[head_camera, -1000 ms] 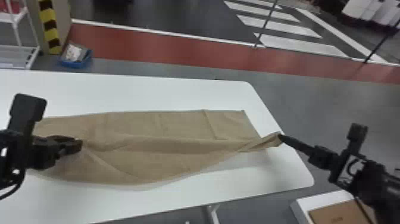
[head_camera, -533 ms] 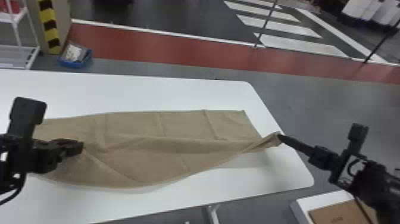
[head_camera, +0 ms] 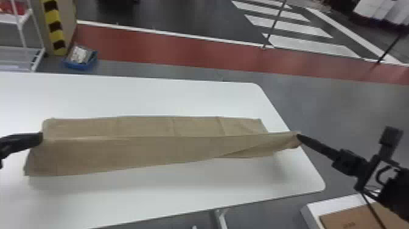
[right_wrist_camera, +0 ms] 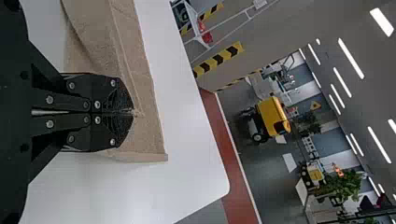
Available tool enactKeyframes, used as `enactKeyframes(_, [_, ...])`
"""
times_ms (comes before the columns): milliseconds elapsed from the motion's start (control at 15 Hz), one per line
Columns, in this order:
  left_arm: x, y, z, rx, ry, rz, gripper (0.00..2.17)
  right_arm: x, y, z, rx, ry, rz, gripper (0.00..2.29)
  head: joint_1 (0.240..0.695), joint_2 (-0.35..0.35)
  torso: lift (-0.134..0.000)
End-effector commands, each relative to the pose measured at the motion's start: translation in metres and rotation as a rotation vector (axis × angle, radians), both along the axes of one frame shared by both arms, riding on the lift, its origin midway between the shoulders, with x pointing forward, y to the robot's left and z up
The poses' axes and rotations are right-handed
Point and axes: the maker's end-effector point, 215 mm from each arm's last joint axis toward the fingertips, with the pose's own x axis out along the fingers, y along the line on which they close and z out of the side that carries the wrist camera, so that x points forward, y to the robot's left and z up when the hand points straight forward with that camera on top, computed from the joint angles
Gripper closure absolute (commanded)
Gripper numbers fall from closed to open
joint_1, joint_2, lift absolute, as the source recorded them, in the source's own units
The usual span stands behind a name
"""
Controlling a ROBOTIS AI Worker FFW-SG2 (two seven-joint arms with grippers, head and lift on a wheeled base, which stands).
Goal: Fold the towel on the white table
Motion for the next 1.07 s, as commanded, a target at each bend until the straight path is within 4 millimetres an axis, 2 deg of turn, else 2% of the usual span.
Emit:
enactKeyframes(0, [-0.014, 0.021, 0.006, -0.008, 0.000, 0.033, 1.09, -0.001, -0.001, -0.002, -0.014, 0.009, -0.004, 1.40, 0.695, -0.305, -0.120])
enactKeyframes(133, [-0.025, 0.032, 0.013, -0.045, -0.008, 0.053, 1.09, -0.003, 0.002, -0.003, 0.002, 0.017, -0.002, 1.40, 0.695, -0.293, -0.120])
enactKeyframes(200, [-0.026, 0.036, 0.023, -0.045, -0.027, 0.057, 1.09, -0.002, 0.005, 0.002, 0.011, 0.010, 0.002, 1.40, 0.695, -0.285, -0.120])
enactKeyframes(333, [-0.023, 0.037, 0.029, -0.047, -0.041, 0.062, 1.09, 0.013, 0.012, 0.009, -0.003, 0.022, 0.011, 1.40, 0.695, -0.275, -0.120])
enactKeyframes(467, [-0.009, 0.030, 0.035, -0.046, -0.058, 0.055, 1.09, 0.034, 0.029, 0.008, -0.036, 0.036, 0.041, 1.40, 0.695, -0.263, -0.120])
enactKeyframes(600, [0.015, 0.024, 0.032, -0.032, -0.080, 0.059, 1.09, 0.058, 0.030, 0.003, -0.053, 0.053, 0.027, 1.40, 0.695, -0.238, -0.120])
enactKeyframes(733, [0.034, 0.019, 0.029, -0.026, -0.096, 0.064, 1.09, 0.081, 0.029, 0.007, -0.057, 0.056, 0.019, 1.39, 0.695, -0.230, -0.120])
enactKeyframes(867, [0.055, 0.014, 0.035, -0.025, -0.135, 0.069, 1.09, 0.094, 0.025, 0.001, -0.062, 0.074, -0.004, 1.40, 0.695, -0.225, -0.120])
enactKeyframes(1000, [0.071, 0.012, 0.038, -0.003, -0.161, 0.071, 1.09, 0.099, 0.018, -0.008, -0.070, 0.090, -0.026, 1.39, 0.695, -0.225, -0.120])
